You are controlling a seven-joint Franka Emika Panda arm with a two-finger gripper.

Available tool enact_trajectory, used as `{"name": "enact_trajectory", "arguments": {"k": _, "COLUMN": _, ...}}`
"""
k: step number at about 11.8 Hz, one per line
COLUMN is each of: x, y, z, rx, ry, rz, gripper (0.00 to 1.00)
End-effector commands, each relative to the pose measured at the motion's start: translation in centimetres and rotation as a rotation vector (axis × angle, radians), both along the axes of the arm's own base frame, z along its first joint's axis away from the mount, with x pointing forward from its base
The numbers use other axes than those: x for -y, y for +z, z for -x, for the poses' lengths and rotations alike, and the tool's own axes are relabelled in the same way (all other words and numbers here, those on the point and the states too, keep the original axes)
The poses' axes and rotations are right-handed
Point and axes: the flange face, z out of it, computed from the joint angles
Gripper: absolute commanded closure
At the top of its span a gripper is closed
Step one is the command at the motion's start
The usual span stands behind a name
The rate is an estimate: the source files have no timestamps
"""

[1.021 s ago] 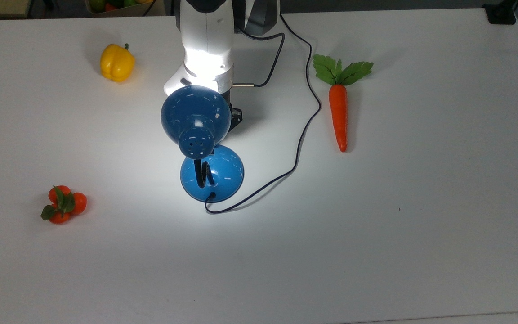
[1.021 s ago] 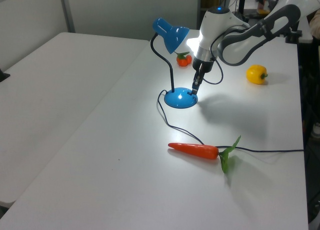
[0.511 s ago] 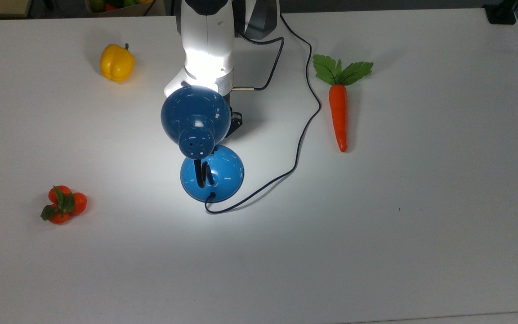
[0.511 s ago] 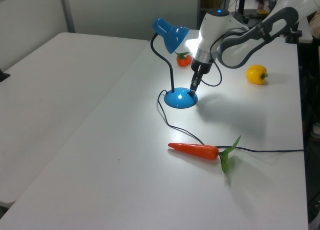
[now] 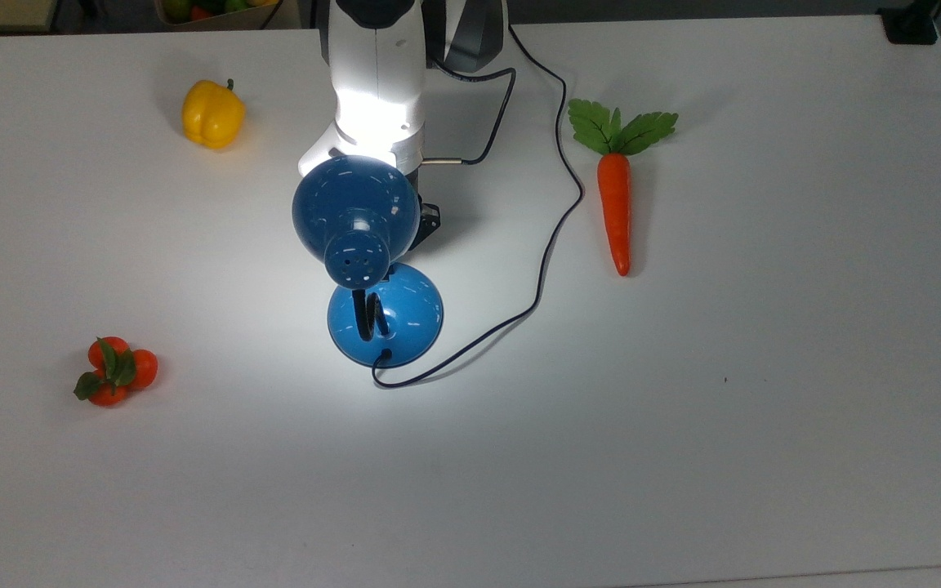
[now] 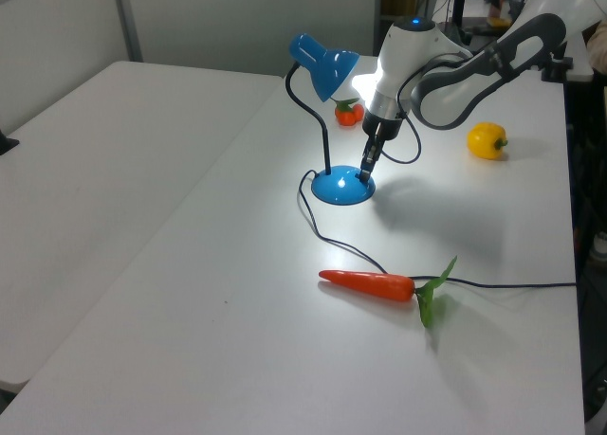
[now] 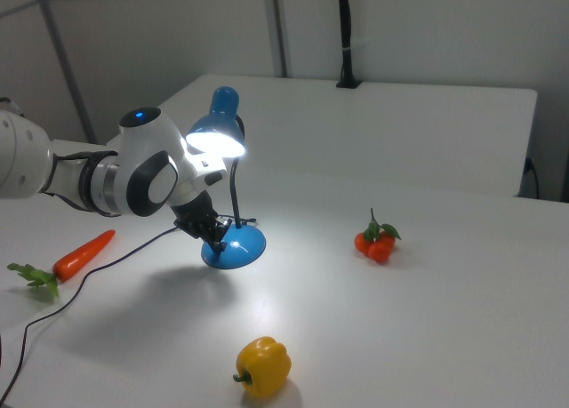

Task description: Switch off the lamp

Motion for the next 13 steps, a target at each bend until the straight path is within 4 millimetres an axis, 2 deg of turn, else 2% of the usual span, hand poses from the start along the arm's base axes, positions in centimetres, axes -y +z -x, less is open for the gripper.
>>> {"name": "enact_trajectory", "arguments": {"k": 1, "x": 0.1, "y": -0.7, "z": -0.1, "rx": 0.005, "ry": -0.003, "rz": 0.010, "gripper": 1.00}}
{"name": "enact_trajectory", "arguments": {"k": 5, "x": 0.3, "y": -1.1, "z": 0.3, "rx": -0.051, "ry": -0.019, "rz": 0.014, "gripper": 1.00}}
{"name": "enact_trajectory", "arguments": {"k": 9, "x": 0.4, "y": -0.6, "z": 0.8, "rx": -0.098, "ry": -0.025, "rz": 0.020, "gripper": 1.00}}
{"name": "enact_trajectory", "arguments": {"k": 10, "x": 0.4, "y": 0.0, "z": 1.1, "rx": -0.126, "ry": -0.027, "rz": 0.025, "gripper": 1.00}}
{"name": "enact_trajectory", "arguments": {"k": 13, "x": 0.1, "y": 3.4, "z": 2.4, "rx": -0.226, "ry": -0.031, "rz": 0.041, "gripper": 1.00}}
